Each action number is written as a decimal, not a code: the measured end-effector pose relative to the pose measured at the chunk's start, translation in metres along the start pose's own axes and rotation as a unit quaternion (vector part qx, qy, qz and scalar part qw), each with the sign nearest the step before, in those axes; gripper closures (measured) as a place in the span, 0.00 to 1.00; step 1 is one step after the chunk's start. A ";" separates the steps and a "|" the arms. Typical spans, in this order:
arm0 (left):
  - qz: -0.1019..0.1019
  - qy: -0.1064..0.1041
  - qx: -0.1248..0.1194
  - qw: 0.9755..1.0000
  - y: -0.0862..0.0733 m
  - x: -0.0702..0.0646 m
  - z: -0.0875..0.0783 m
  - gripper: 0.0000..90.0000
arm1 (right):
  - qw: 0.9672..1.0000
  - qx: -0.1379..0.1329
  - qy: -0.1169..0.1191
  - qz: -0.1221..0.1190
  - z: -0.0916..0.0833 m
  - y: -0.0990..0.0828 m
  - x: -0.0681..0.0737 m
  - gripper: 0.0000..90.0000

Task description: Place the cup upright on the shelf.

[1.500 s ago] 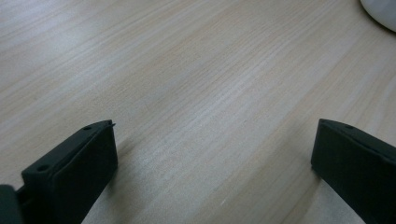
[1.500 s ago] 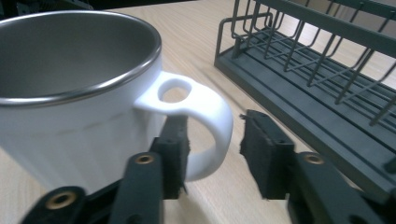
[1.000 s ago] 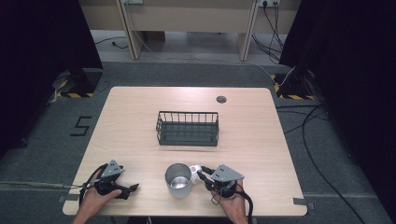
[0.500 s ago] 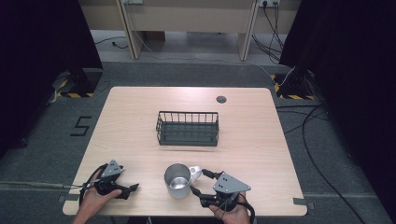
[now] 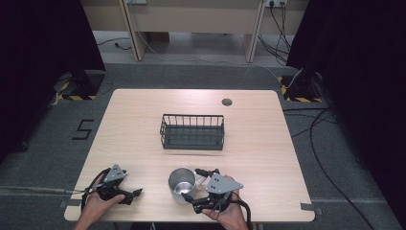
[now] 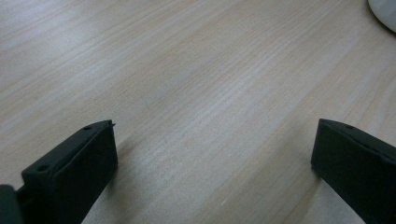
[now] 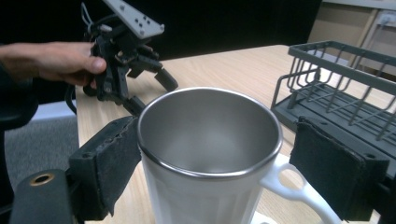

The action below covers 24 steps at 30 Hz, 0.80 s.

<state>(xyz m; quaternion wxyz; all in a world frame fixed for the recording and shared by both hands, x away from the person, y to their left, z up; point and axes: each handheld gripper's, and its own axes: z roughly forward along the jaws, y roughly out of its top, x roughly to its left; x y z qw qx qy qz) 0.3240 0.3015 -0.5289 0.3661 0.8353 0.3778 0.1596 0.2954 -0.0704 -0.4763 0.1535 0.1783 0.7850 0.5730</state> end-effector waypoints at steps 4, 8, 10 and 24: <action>-0.001 0.000 0.000 1.000 0.000 0.000 0.000 0.00 | 1.000 0.001 0.014 -0.002 0.007 -0.001 -0.003 0.13; -0.001 0.000 0.000 1.000 0.000 0.000 0.000 0.00 | 1.000 0.006 0.025 -0.012 0.017 -0.001 -0.005 0.09; -0.001 0.000 0.000 1.000 0.000 0.000 0.000 0.00 | 0.999 0.005 0.033 -0.012 0.022 -0.001 -0.007 0.07; -0.001 0.000 0.000 1.000 0.000 0.000 0.000 0.00 | 0.995 0.014 0.098 0.004 0.042 0.002 -0.021 0.06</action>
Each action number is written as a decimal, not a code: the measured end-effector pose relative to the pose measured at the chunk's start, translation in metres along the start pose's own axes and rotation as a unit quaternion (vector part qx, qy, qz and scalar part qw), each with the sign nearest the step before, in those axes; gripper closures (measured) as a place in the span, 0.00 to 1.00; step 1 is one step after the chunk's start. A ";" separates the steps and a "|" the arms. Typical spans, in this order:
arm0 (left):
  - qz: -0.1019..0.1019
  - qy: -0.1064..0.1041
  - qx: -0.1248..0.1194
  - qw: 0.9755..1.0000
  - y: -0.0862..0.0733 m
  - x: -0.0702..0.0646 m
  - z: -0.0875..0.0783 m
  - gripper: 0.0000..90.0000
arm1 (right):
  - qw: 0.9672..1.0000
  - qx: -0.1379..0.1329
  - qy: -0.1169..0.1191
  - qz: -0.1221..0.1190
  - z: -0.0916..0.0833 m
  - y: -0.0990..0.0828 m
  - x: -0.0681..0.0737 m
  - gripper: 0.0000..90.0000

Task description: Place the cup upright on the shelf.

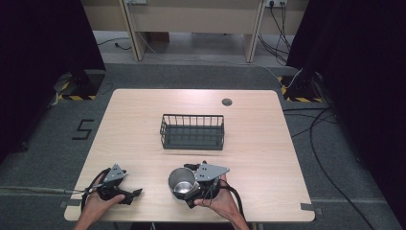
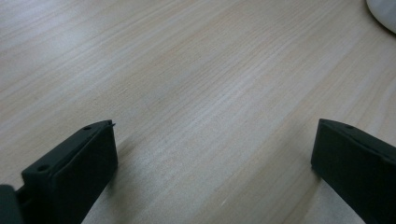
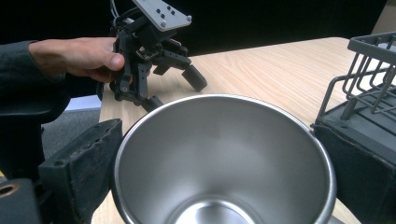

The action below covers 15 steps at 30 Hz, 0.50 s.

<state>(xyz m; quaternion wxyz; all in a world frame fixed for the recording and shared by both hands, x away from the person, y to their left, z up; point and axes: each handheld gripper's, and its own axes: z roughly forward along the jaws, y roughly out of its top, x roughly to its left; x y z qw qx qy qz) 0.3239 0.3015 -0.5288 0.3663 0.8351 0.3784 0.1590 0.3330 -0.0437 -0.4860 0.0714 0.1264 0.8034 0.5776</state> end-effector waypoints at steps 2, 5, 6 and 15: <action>0.000 0.000 0.000 1.000 0.000 0.000 0.000 0.00 | 1.000 0.001 0.001 0.001 0.000 0.000 0.000 0.06; 0.000 0.000 0.000 1.000 0.000 0.000 0.000 0.00 | 1.000 0.000 -0.005 0.004 0.000 0.000 0.001 0.06; 0.000 0.000 0.000 1.000 0.000 0.000 0.000 0.00 | 1.000 0.000 -0.005 0.004 0.000 0.000 0.001 0.06; 0.000 0.000 0.000 1.000 0.000 0.000 0.000 0.00 | 0.999 -0.010 -0.030 0.011 0.000 -0.002 0.007 0.07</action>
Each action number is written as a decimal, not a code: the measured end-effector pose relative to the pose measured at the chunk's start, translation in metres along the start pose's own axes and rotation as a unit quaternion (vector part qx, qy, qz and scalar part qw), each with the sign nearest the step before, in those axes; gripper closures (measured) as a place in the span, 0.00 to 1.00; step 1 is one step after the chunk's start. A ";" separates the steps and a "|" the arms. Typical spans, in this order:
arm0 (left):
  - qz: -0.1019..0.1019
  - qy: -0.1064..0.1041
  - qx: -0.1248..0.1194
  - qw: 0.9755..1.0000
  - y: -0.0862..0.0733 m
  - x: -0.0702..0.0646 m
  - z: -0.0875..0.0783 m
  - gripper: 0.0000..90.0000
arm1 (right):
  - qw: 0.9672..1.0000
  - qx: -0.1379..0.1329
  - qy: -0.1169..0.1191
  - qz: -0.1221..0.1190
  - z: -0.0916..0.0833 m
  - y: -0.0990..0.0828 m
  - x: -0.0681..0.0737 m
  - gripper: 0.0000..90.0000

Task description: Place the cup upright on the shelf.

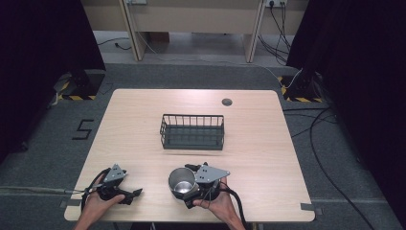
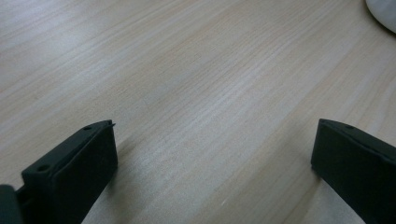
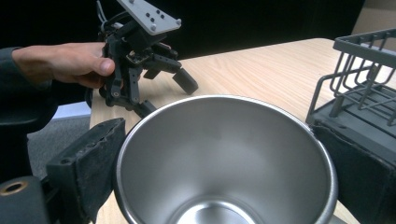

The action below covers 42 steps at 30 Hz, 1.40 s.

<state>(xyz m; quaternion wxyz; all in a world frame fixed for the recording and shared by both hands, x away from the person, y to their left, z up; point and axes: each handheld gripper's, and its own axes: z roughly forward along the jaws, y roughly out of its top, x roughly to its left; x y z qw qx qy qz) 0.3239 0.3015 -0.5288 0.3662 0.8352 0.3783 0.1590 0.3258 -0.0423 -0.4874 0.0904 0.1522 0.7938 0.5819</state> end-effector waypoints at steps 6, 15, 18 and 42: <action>0.000 0.000 0.000 1.000 0.000 0.000 0.000 0.00 | 1.000 -0.012 -0.008 0.011 -0.004 0.001 0.001 0.07; 0.000 0.000 0.001 1.000 0.000 0.000 0.000 0.00 | 1.000 -0.011 -0.027 0.012 -0.010 0.012 0.000 0.07; 0.000 0.000 0.000 1.000 0.000 0.000 0.000 0.00 | 0.999 -0.012 -0.036 0.013 -0.012 0.021 -0.004 0.07; 0.000 0.000 0.000 1.000 0.000 0.000 0.000 0.00 | 0.996 -0.005 -0.086 0.021 -0.020 0.077 -0.047 0.07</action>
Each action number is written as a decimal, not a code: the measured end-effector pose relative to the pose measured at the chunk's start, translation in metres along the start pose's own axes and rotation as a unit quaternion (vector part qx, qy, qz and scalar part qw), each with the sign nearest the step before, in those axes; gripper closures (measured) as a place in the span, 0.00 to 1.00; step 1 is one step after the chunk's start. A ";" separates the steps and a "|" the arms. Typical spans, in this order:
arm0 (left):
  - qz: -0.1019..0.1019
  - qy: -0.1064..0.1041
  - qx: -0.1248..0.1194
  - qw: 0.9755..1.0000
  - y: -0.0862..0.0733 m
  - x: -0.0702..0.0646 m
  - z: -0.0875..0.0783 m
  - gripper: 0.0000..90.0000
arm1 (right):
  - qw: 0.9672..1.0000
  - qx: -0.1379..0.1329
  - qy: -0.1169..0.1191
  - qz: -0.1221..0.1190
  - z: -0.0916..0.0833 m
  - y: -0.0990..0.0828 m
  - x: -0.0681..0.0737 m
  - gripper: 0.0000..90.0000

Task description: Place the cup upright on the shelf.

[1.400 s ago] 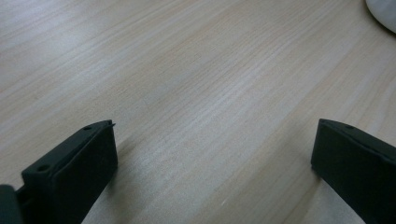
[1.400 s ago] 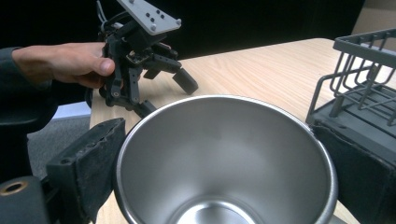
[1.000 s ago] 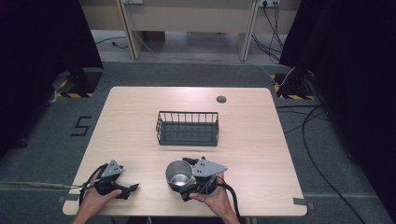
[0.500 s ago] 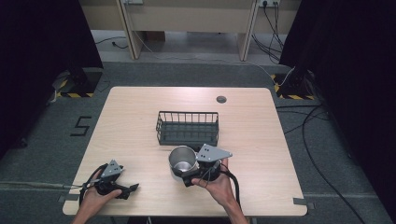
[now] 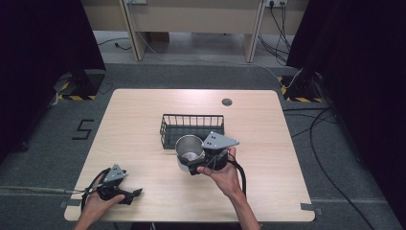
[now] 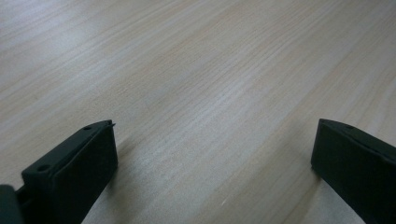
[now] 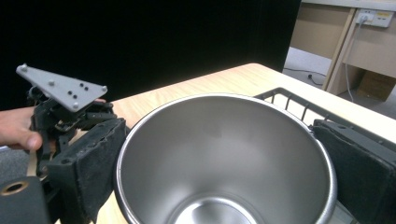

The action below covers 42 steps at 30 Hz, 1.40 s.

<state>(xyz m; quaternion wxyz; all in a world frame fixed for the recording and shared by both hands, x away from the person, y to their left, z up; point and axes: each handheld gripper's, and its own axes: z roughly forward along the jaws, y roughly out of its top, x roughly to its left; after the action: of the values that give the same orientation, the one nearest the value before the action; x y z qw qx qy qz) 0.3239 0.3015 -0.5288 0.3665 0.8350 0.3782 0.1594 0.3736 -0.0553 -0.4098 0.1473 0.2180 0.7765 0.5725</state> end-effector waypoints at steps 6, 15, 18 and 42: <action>0.000 0.000 0.000 1.000 0.000 0.000 0.000 0.00 | 1.000 -0.002 -0.006 0.003 0.001 0.012 -0.008 0.07; 0.000 0.000 0.001 1.000 0.000 0.000 0.000 0.00 | 1.000 0.002 -0.014 0.008 0.003 0.032 -0.016 0.07; 0.000 0.000 0.001 1.000 0.000 0.000 0.000 0.00 | 1.000 0.002 -0.017 0.009 0.006 0.039 -0.019 0.07; 0.001 -0.002 0.001 1.000 0.000 0.000 0.000 0.00 | 0.998 0.016 -0.060 0.027 0.038 0.069 -0.061 0.07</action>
<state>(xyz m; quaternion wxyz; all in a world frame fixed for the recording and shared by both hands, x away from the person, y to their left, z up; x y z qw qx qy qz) 0.3238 0.3015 -0.5285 0.3663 0.8360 0.3769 0.1575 0.4559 -0.0378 -0.3570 0.1747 0.2753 0.7689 0.5500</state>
